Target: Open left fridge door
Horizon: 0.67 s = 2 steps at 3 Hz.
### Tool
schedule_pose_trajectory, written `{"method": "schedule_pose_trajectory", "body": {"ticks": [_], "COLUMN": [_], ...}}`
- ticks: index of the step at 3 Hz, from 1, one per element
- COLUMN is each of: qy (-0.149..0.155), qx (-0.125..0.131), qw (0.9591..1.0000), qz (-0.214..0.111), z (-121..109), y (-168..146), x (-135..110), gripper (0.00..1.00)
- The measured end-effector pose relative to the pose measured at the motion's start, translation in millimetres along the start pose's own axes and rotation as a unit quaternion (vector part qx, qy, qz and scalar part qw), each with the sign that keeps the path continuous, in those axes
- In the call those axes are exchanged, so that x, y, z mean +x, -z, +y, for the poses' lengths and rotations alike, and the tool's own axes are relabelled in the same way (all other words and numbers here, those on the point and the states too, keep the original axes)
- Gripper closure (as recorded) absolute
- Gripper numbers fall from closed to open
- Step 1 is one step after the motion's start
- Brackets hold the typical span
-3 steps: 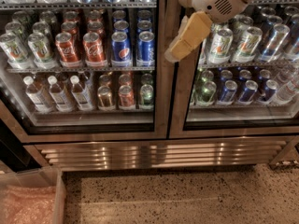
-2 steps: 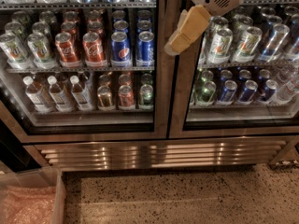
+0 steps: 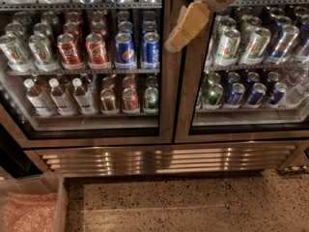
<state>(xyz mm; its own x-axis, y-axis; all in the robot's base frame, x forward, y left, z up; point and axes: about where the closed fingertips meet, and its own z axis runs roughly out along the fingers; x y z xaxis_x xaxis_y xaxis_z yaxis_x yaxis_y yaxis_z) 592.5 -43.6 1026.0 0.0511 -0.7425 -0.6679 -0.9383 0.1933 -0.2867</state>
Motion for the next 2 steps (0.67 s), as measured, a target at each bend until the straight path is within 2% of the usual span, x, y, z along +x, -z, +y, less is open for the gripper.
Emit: {"method": "schedule_pose_trajectory", "body": {"ticks": [2], "qy": [0.002], "qx": [-0.014], "qw": [0.9999], "qz": [-0.007], "z": [4.8], "y": [-4.0], "x": [-1.0], "gripper": [0.00]}}
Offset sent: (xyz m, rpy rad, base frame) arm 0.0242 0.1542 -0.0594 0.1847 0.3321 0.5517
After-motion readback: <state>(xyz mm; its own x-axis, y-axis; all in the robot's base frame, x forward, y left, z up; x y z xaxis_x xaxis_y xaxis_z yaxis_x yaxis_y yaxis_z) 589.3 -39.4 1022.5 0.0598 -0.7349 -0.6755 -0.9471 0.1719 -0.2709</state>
